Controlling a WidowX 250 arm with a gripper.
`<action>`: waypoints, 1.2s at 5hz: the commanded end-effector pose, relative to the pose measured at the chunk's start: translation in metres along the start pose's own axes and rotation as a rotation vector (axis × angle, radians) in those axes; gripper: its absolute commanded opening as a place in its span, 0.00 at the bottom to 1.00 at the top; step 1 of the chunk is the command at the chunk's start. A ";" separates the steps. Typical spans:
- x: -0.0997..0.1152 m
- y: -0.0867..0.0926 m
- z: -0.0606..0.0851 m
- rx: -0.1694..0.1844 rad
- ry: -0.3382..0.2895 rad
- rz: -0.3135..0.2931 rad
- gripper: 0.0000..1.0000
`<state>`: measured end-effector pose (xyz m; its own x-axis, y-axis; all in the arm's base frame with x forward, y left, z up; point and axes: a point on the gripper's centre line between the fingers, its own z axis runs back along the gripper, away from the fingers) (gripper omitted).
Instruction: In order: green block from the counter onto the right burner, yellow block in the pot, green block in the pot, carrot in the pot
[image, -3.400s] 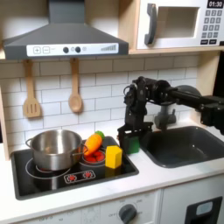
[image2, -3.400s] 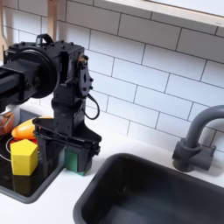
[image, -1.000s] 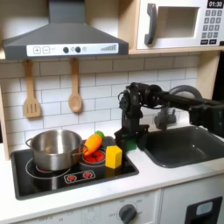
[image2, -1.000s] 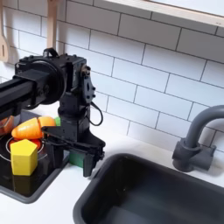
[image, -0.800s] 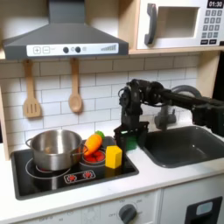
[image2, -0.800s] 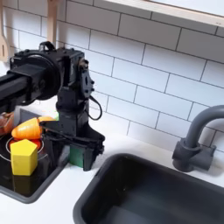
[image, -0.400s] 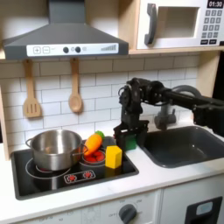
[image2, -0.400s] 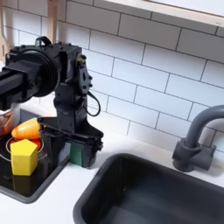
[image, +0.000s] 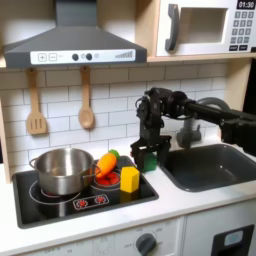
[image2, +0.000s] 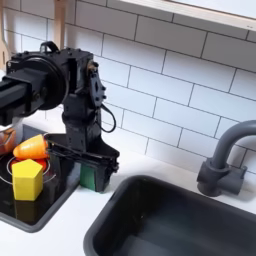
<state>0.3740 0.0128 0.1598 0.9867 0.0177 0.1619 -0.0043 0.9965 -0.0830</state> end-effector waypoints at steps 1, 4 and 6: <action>-0.002 0.004 0.009 -0.008 0.005 0.030 1.00; -0.007 0.018 0.018 -0.087 0.064 0.044 1.00; -0.011 0.022 0.022 -0.106 0.068 0.012 1.00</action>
<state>0.3617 0.0379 0.1816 0.9942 0.0220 0.1057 -0.0021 0.9829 -0.1841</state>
